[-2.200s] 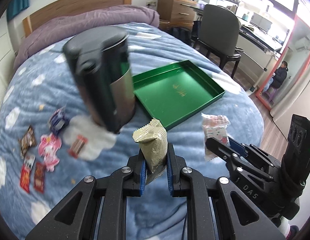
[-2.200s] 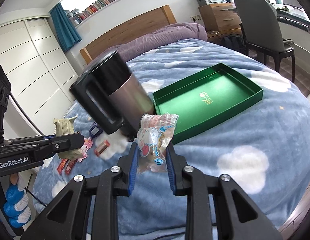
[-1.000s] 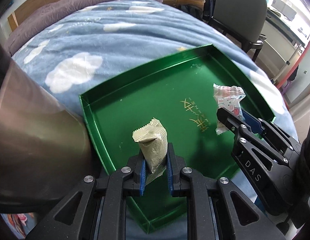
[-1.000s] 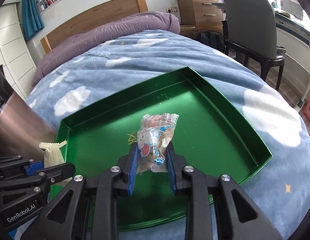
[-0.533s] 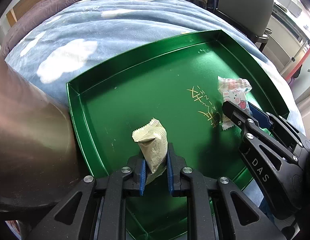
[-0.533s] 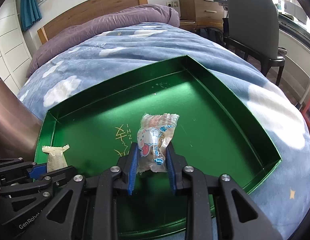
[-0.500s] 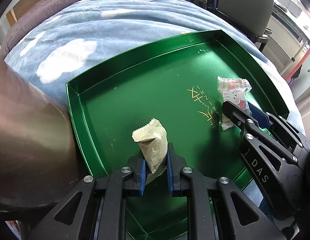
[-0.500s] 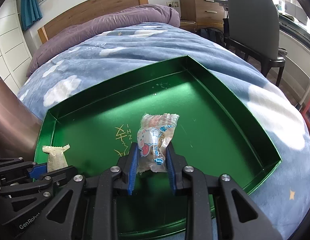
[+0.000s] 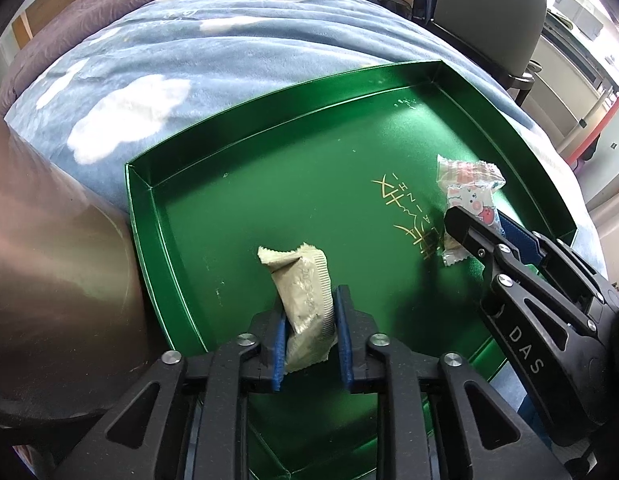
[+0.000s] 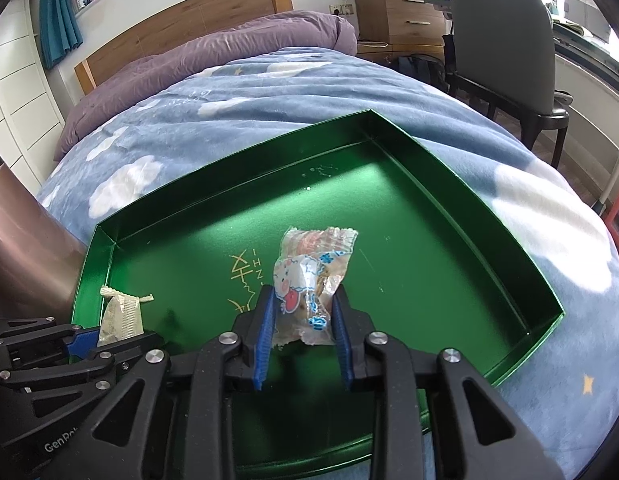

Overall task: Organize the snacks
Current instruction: 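Lower both packets into the green tray and open both grippers, then withdraw both grippers from the tray back toward the remaining snacks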

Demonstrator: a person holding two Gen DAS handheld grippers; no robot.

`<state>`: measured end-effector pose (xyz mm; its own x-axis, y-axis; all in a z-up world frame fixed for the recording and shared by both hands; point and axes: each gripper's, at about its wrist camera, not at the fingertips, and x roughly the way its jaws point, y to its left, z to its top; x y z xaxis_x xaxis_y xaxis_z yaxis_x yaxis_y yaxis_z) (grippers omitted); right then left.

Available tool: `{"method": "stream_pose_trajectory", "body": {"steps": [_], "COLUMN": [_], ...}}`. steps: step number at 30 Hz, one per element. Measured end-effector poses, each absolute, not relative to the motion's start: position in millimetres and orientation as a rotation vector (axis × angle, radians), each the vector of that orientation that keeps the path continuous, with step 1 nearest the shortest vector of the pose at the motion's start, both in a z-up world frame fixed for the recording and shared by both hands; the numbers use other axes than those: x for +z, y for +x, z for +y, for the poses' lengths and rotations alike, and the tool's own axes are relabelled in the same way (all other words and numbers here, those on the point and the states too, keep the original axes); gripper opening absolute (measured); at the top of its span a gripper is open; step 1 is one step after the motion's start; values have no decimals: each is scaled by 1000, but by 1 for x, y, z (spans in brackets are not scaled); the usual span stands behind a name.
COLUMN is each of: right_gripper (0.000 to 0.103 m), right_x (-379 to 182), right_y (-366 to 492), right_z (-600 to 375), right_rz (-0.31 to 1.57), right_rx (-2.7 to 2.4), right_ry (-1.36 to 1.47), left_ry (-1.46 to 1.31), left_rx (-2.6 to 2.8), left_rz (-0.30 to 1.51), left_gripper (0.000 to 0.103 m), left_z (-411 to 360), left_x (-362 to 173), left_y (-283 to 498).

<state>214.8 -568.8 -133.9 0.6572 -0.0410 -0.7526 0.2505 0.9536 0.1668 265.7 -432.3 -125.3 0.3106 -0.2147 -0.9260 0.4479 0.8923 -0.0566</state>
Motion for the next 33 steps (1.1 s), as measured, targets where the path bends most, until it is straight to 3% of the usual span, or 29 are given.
{"method": "stream_pose_trajectory", "body": {"steps": [2, 3, 5, 16, 18, 20, 33], "right_gripper": [13, 24, 33, 39, 58, 64, 65], "right_x": [-132, -131, -129, -104, -96, -88, -32], "right_y": [214, 214, 214, 202, 198, 193, 136], "right_z": [-569, -568, -566, -562, -562, -562, -563], "right_rz": [836, 835, 834, 806, 795, 782, 710], "right_rx": [-165, -165, -165, -188, -199, -210, -268], "right_ry": [270, 266, 258, 249, 243, 239, 243], "left_ry": [212, 209, 205, 223, 225, 230, 269], "left_rx": [-442, -438, -440, -438, -442, -448, -525], "left_rz": [1172, 1166, 1167, 1136, 1128, 1119, 1049], "left_gripper": [40, 41, 41, 44, 44, 45, 45], "left_z": [-431, -430, -429, -426, -426, -426, -414], "left_x": [-124, -123, -122, -102, -96, -89, -42], "left_y": [266, 265, 265, 254, 250, 244, 181]}}
